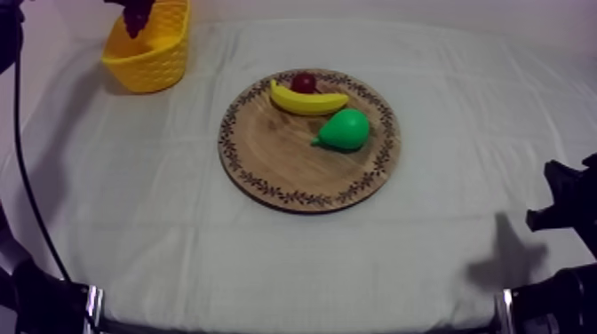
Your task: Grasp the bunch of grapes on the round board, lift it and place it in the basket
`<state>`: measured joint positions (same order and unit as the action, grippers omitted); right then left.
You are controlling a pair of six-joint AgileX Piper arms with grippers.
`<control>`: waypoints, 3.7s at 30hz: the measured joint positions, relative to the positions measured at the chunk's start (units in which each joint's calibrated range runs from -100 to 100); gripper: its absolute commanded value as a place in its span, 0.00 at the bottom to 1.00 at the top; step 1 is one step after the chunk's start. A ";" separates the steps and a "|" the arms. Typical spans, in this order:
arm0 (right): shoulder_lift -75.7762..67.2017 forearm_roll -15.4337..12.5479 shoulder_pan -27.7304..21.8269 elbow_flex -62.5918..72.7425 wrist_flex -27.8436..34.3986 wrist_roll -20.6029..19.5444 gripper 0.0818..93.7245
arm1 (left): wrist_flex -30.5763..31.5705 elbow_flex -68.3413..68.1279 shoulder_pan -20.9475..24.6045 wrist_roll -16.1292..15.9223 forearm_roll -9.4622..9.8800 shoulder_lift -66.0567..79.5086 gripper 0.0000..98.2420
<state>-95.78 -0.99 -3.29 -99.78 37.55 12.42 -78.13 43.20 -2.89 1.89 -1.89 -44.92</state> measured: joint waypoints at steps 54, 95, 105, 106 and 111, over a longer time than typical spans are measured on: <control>0.00 0.00 0.00 0.00 0.05 0.00 0.00 | 17.23 -32.91 -1.44 1.21 -0.24 20.28 0.77; 0.00 0.00 0.00 0.00 0.03 -0.06 0.00 | 43.57 -135.57 0.31 0.49 -0.11 110.94 0.12; 0.00 0.00 0.00 0.00 0.03 -0.13 0.00 | 45.92 -142.18 0.86 0.96 1.89 125.55 0.02; 0.00 0.00 0.00 0.00 0.03 -0.10 0.00 | 45.92 -142.27 1.20 1.10 1.89 126.73 0.01; 0.00 0.00 0.00 0.00 0.03 0.13 0.00 | 45.64 -142.40 2.37 2.30 2.25 131.86 0.00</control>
<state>-95.78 -0.99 -3.29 -99.78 37.58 12.56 -32.49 -99.19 -0.52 4.19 0.36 86.94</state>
